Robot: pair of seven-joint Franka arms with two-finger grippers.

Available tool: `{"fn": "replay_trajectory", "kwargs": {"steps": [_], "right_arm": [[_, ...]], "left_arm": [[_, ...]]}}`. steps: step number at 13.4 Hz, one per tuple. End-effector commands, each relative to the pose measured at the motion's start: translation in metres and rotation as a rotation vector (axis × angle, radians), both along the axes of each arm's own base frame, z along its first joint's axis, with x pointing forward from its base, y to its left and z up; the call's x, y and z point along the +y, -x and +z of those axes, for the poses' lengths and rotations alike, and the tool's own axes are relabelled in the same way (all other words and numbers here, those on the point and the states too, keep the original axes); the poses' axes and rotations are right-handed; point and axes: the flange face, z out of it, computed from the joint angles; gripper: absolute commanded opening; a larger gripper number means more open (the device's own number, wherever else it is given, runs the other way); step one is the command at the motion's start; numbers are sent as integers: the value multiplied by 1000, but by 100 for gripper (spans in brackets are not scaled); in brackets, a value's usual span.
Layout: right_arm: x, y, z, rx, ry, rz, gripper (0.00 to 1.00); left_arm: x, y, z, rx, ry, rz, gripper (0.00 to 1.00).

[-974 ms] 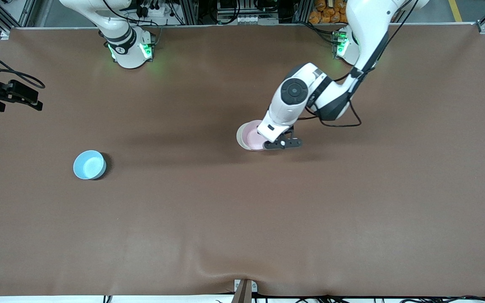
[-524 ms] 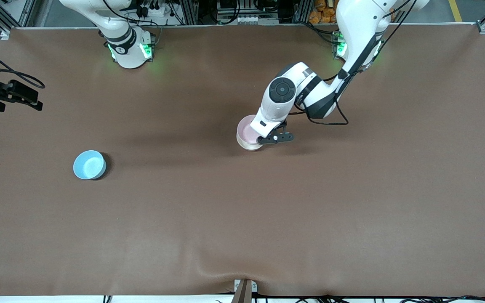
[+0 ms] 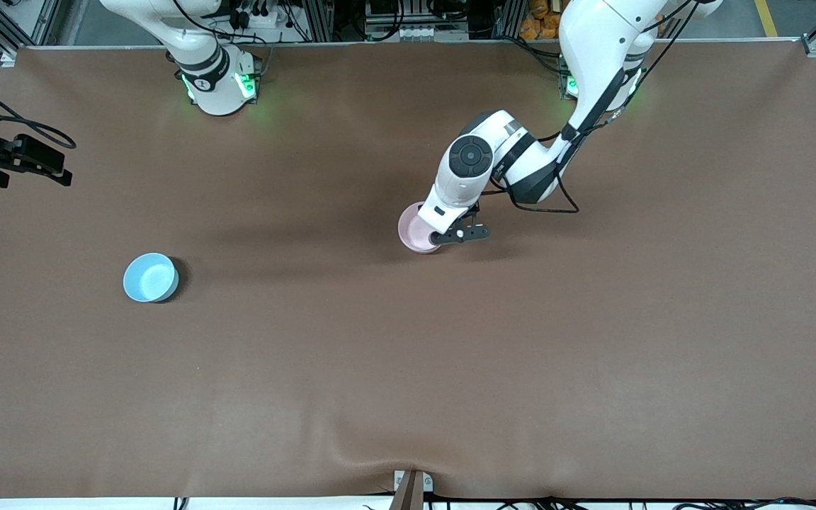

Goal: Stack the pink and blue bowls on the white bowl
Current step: 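Lower the pink bowl into the white bowl and open the left gripper, then raise the left gripper away while the right gripper reaches the blue bowl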

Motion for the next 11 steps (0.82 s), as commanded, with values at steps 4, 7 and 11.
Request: {"fn": "replay_trajectory", "kwargs": {"steps": [4, 7, 11], "right_arm": [[0, 2, 2, -5, 2, -7, 100], [-5, -11, -11, 3, 4, -15, 100], [-47, -24, -39, 49, 13, -86, 100]], "left_arm": [[50, -44, 89, -17, -102, 98, 100], [100, -87, 177, -8, -147, 117, 100], [206, -132, 279, -22, -144, 88, 100]]}}
